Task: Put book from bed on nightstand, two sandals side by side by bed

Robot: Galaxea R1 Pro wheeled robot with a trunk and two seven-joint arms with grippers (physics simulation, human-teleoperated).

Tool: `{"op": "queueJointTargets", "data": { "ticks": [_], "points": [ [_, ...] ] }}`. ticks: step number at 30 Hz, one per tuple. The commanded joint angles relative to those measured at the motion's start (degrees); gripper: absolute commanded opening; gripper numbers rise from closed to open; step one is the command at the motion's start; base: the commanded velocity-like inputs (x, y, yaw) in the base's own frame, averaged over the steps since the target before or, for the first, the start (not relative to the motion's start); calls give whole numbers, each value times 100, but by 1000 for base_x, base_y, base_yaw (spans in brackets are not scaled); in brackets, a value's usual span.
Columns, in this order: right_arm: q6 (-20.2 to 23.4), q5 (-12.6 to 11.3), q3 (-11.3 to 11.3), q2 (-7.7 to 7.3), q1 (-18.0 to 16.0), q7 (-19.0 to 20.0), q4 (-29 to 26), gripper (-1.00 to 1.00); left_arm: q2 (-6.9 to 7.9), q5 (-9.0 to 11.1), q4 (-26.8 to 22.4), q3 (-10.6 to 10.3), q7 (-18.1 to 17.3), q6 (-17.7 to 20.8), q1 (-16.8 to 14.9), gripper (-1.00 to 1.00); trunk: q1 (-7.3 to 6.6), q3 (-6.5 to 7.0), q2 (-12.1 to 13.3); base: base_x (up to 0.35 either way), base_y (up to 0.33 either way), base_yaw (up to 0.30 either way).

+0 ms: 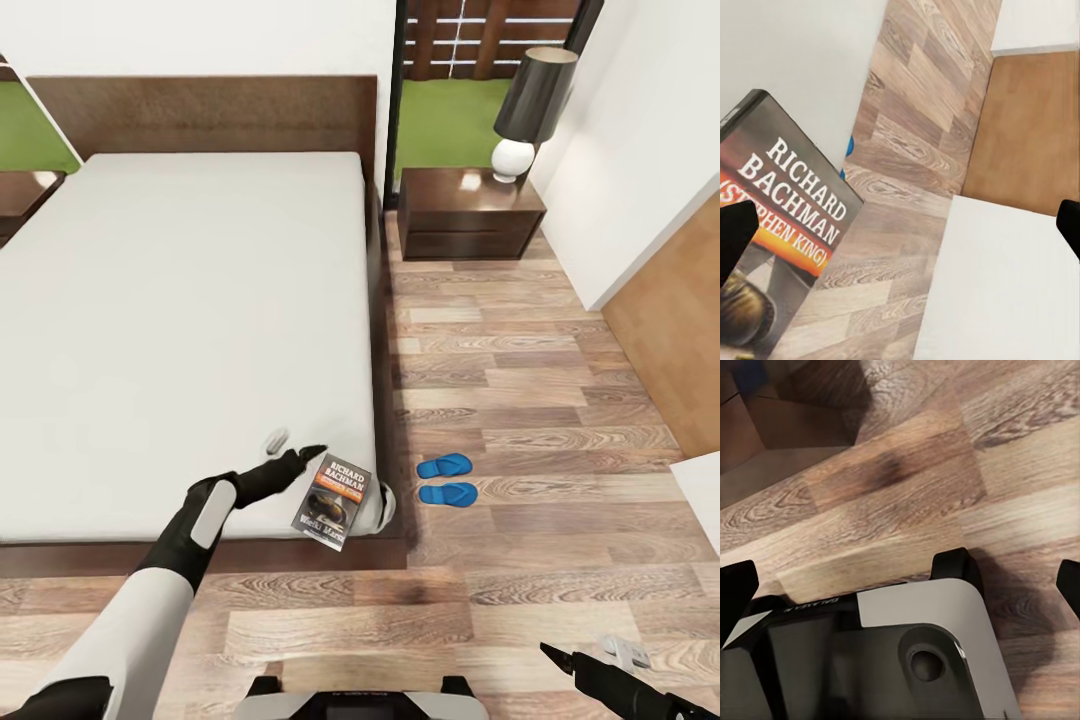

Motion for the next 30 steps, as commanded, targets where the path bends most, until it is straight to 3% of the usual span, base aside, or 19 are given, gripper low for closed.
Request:
{"op": "queueJointTargets", "data": {
  "ticks": [1,7,17,20,22,26,30],
  "points": [
    [34,52,-39,5,-5,45,-7,100,31,11,-1,27,-92,126,0,100,-22,15,38,0,0,0],
    [34,52,-39,5,-5,41,-6,100,255,-12,8,18,-564,431,78,100,-154,123,279,0,0,0],
    [34,60,-39,5,-5,41,-6,100,286,-38,139,-44,-595,416,530,100,-373,302,680,0,0,0],
    [34,61,-39,5,-5,41,-6,100,288,-43,150,-238,-607,414,676,100,-439,356,800,0,0,0],
    [34,61,-39,5,-5,41,-6,100,328,-44,153,-497,-699,412,838,100,-483,392,881,0,0,0],
    [34,63,-39,5,-5,41,-6,100,525,-88,154,-620,-809,406,1026,100,-571,464,1041,0,0,0],
    [34,75,-39,10,-5,41,-6,100,730,-188,154,-694,-1157,394,1153,100,-659,536,1201,0,0,0]
  ]
}}
